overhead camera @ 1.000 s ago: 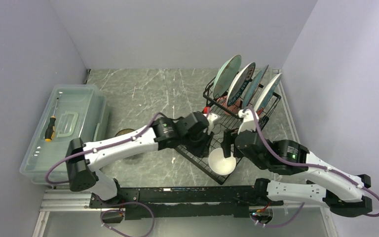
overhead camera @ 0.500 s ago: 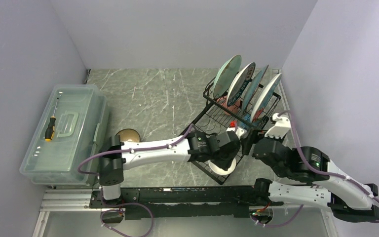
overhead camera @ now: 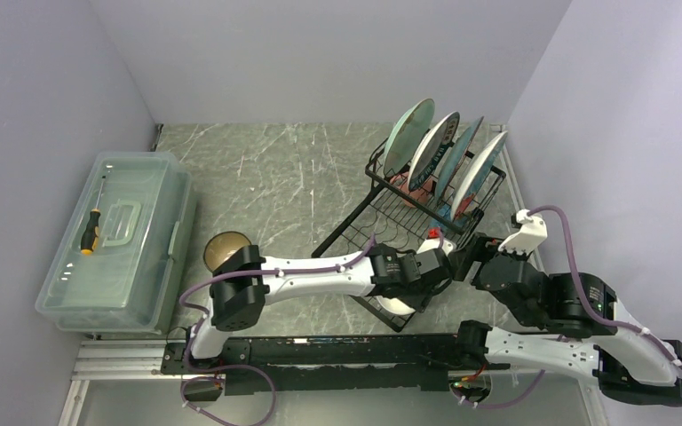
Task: Load the mixed dishes into the dish rack
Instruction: Pick up the bowl from the dish rack.
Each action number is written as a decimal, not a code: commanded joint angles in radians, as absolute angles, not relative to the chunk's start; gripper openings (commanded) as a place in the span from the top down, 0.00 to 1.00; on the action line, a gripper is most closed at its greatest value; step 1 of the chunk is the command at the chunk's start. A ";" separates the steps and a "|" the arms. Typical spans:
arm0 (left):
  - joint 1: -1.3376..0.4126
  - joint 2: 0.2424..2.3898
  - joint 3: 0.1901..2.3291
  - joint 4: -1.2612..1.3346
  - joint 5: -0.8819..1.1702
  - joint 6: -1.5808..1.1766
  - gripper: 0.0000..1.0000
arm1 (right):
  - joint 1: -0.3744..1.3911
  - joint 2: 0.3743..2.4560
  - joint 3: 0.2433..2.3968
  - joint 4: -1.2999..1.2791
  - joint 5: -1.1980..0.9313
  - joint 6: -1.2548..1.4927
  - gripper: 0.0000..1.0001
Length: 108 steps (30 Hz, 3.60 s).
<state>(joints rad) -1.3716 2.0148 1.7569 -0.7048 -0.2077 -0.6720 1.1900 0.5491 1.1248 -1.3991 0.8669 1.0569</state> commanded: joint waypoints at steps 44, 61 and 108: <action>-1.430 2.067 1.741 -0.736 -0.218 -0.751 0.95 | 1.190 0.467 1.067 -1.294 0.876 1.058 0.22; -1.409 1.859 1.661 -0.630 -0.105 -0.688 1.00 | 1.190 0.498 1.089 -1.294 0.901 1.055 0.22; -0.996 1.829 0.854 1.380 0.658 -1.425 1.00 | 1.190 0.585 1.066 -1.270 0.888 1.102 0.22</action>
